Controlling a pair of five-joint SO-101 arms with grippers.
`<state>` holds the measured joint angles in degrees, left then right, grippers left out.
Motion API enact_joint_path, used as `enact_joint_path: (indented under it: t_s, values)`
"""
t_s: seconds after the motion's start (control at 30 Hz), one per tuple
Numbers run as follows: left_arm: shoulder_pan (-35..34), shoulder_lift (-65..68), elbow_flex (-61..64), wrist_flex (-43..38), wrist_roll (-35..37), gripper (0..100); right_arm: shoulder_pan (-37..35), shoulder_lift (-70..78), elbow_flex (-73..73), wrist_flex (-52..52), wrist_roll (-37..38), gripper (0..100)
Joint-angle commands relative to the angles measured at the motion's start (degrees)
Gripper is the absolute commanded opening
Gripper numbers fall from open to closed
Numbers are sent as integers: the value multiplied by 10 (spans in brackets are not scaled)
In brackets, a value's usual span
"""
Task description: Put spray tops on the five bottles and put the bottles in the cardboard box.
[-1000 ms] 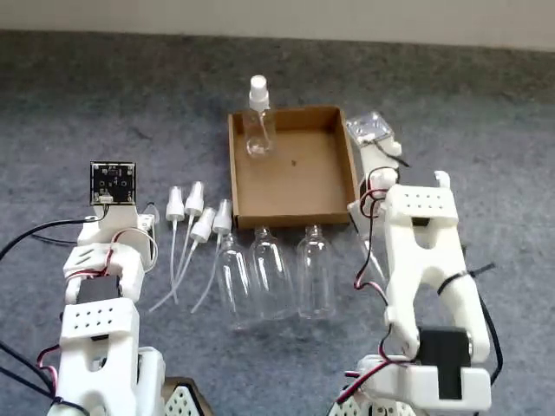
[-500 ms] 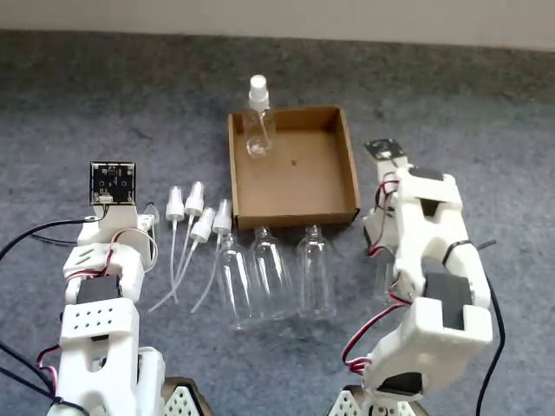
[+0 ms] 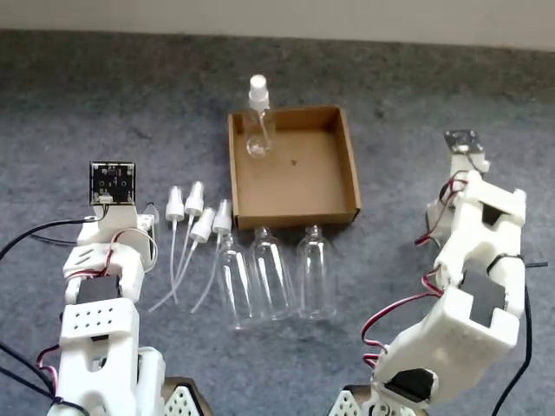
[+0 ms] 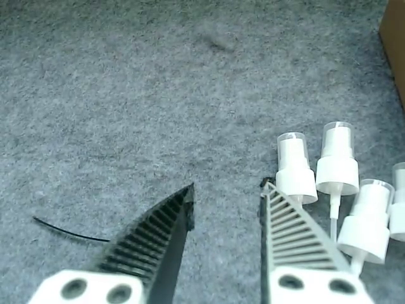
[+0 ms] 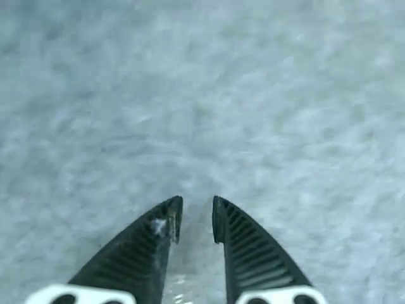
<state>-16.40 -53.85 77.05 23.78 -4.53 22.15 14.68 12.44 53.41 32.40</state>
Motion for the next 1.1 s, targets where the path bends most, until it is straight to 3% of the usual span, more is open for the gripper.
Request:
enact_joint_path:
  t_s: [0.0,0.1,0.3,0.4,0.5,0.67,0.9,1.07]
  values:
    - [-7,-5,-2,-6,-7,165,6,7,-91,27,6,50]
    - [-7,-5,-2,-6,-7,164,7,13,-168,142,5,67]
    - [-7,-5,-2,-6,-7,164,8,-8,-288,400,31,279]
    - [-7,-5,-2,-8,-7,164,4,-28,-287,473,35,326]
    - [-7,-5,-2,-9,-7,164,5,-58,-235,469,-13,326]
    - [-7,-5,-2,-10,-7,164,-15,-155,-73,427,-25,326]
    - [-7,-5,-2,-7,-7,164,-68,-353,222,257,-75,326]
    - [-7,-5,-2,-6,-7,164,-81,-362,314,185,-77,326]
